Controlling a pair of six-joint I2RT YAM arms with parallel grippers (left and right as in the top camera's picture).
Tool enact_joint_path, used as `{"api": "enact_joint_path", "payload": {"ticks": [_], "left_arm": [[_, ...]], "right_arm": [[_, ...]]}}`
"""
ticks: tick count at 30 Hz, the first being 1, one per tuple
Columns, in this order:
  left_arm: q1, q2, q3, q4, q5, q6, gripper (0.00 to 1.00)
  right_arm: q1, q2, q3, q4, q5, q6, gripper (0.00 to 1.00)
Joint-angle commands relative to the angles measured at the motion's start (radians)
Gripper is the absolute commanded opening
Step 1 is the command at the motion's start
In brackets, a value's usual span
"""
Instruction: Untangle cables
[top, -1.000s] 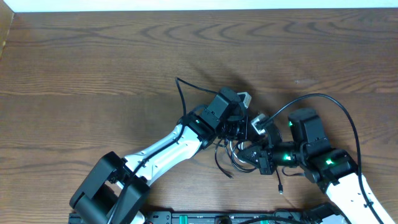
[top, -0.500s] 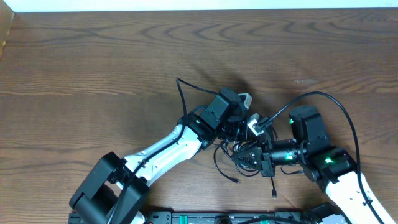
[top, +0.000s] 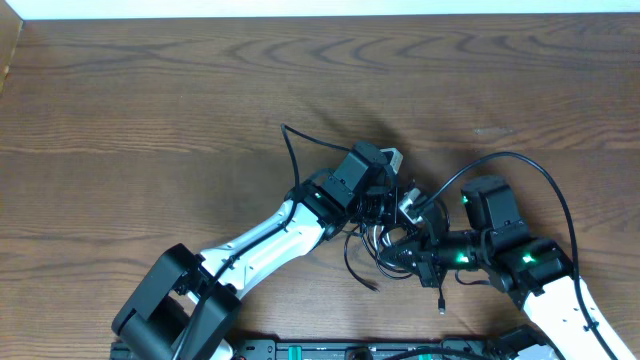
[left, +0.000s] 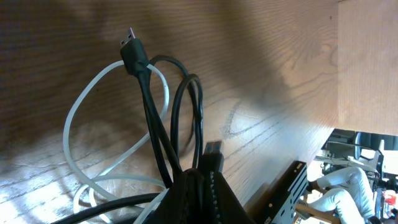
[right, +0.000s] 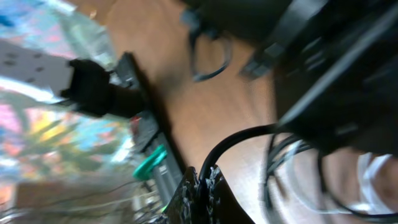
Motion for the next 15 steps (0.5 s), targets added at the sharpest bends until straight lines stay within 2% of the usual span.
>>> {"api": "enact_joint_path", "payload": {"ticks": [1, 10, 13, 15], "left_arm": [[-0.001, 0.002, 0.014, -0.008, -0.006, -0.006, 0.08], [0.0, 0.002, 0.014, -0.011, -0.006, -0.006, 0.08], [0.0, 0.002, 0.014, -0.011, -0.006, -0.005, 0.08], [0.0, 0.002, 0.014, -0.011, -0.006, -0.005, 0.08]], "right_arm": [[0.007, -0.011, 0.012, 0.049, 0.086, -0.029, 0.01], [0.007, -0.011, 0.012, 0.195, -0.233, -0.031, 0.01], [0.007, -0.012, 0.012, 0.217, -0.4, -0.097, 0.01], [0.007, -0.011, 0.012, 0.209, -0.429, -0.113, 0.01]]}}
